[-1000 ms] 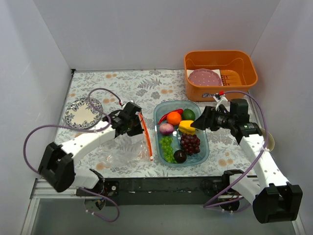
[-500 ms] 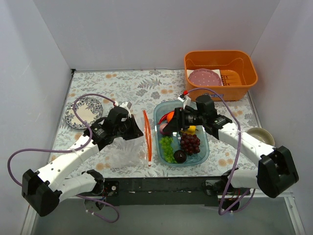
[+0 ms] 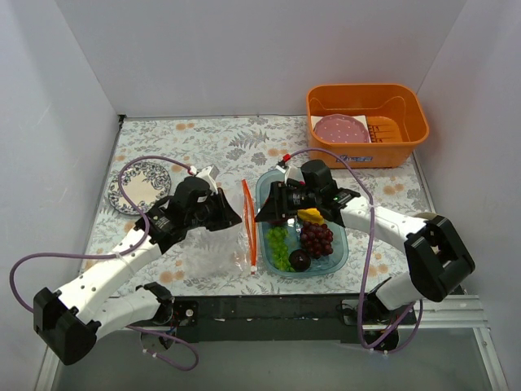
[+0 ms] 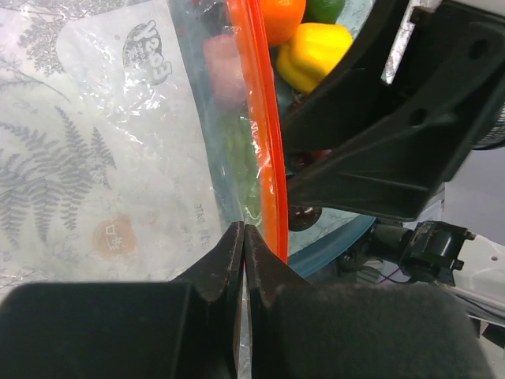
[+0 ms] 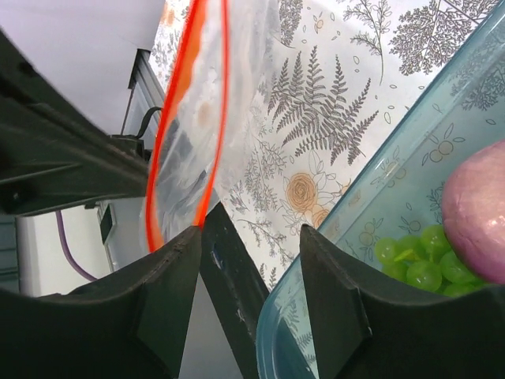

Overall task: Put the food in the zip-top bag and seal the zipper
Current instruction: Open the zipper of the food storage bag at the center of the board.

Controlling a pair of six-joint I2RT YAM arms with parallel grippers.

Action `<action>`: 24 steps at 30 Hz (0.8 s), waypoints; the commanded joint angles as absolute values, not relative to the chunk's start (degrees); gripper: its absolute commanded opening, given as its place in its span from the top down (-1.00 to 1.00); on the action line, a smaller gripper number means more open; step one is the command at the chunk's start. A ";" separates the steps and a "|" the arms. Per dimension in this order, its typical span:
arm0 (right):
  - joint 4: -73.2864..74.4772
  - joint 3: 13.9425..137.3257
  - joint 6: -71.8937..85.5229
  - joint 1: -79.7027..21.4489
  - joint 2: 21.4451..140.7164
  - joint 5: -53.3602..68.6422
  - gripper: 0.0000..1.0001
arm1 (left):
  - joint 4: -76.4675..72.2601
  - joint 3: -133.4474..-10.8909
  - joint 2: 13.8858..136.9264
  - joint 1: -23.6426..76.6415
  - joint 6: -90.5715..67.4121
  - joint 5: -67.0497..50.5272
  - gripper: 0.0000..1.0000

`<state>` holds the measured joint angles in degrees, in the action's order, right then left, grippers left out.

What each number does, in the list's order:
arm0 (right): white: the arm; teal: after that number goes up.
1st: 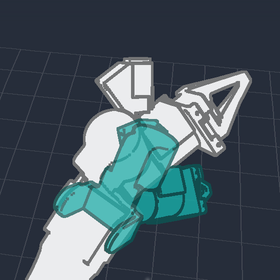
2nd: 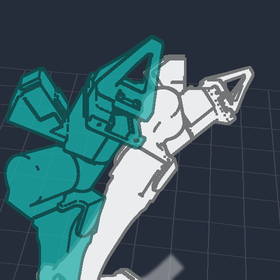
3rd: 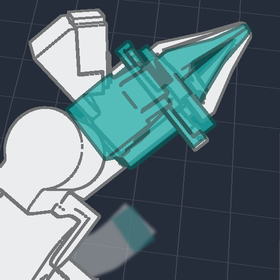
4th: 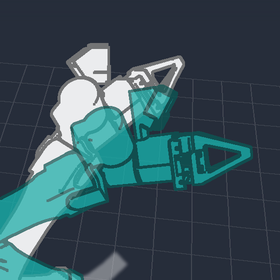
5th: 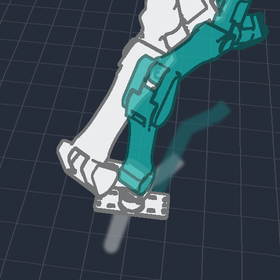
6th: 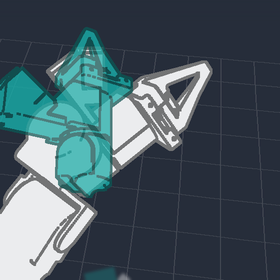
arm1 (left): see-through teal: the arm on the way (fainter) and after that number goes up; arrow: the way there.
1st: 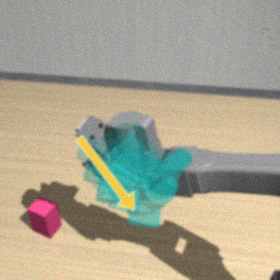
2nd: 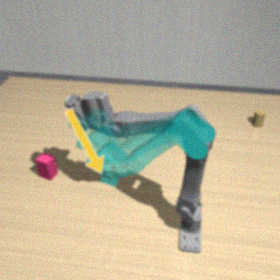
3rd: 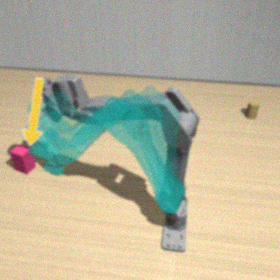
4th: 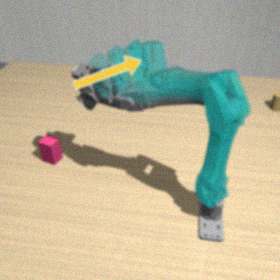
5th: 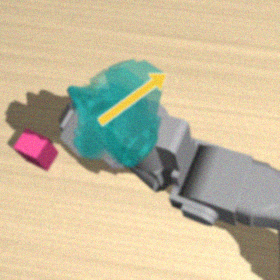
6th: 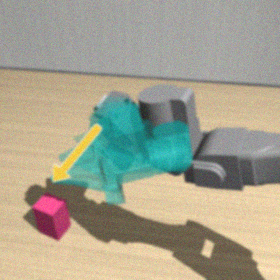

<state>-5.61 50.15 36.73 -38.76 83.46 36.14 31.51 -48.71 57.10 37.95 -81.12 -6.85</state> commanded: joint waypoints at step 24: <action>-8.09 53.78 43.68 -42.98 90.35 22.15 0.97 | 42.19 -50.80 47.90 37.71 -83.14 11.68 1.00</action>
<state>-7.42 50.48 41.89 -42.54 89.69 25.76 38.09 -48.07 50.30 37.95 -82.08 4.23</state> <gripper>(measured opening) 0.031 0.010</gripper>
